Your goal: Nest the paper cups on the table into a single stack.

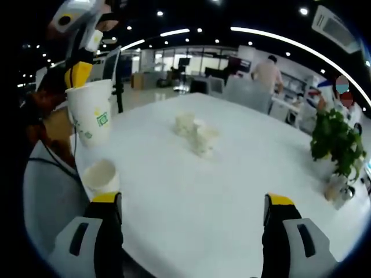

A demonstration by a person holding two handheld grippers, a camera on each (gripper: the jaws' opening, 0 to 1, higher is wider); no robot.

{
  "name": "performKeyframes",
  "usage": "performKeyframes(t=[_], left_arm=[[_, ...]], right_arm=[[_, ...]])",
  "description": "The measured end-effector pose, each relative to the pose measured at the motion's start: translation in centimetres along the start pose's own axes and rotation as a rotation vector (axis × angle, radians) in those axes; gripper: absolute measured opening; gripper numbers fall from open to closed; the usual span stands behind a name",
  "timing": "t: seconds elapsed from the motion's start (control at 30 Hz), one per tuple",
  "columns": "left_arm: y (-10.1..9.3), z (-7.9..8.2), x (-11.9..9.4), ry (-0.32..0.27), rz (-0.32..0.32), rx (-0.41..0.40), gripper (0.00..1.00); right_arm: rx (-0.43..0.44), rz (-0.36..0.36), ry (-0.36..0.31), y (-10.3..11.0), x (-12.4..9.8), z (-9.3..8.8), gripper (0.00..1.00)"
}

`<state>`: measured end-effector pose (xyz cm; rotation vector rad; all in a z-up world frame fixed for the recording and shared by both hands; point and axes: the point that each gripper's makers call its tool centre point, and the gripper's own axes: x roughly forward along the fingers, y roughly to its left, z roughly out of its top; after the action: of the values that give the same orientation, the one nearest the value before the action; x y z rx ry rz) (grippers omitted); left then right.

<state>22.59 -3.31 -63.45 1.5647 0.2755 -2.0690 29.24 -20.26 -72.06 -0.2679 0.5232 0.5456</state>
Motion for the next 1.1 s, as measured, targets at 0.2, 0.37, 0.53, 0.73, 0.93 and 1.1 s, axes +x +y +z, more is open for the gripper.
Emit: performKeyframes(t=[0.2, 0.37, 0.53, 0.73, 0.93, 1.1], left_arm=[[-0.4, 0.3, 0.7, -0.005, -0.007, 0.01, 0.0], [-1.1, 0.5, 1.7, -0.009, -0.033, 0.015, 0.0], [-1.4, 0.4, 2.5, -0.008, -0.041, 0.022, 0.0], [-1.7, 0.0, 3.3, 0.012, -0.051, 0.054, 0.0], [-1.6, -0.1, 4.0, 0.014, -0.054, 0.046, 0.0], [-1.6, 0.0, 4.6, 0.002, -0.056, 0.043, 0.0]], right_arm=[[0.006, -0.001, 0.004, 0.0, 0.1, -0.1, 1.0], [-0.001, 0.006, 0.005, 0.2, 0.0, 0.0, 1.0], [0.001, 0.004, 0.01, 0.1, -0.2, -0.2, 1.0], [0.002, 0.003, 0.013, 0.0, -0.4, -0.4, 1.0], [0.004, 0.004, 0.017, 0.1, -0.5, -0.5, 1.0], [0.009, 0.009, 0.019, 0.4, -0.4, -0.7, 1.0]])
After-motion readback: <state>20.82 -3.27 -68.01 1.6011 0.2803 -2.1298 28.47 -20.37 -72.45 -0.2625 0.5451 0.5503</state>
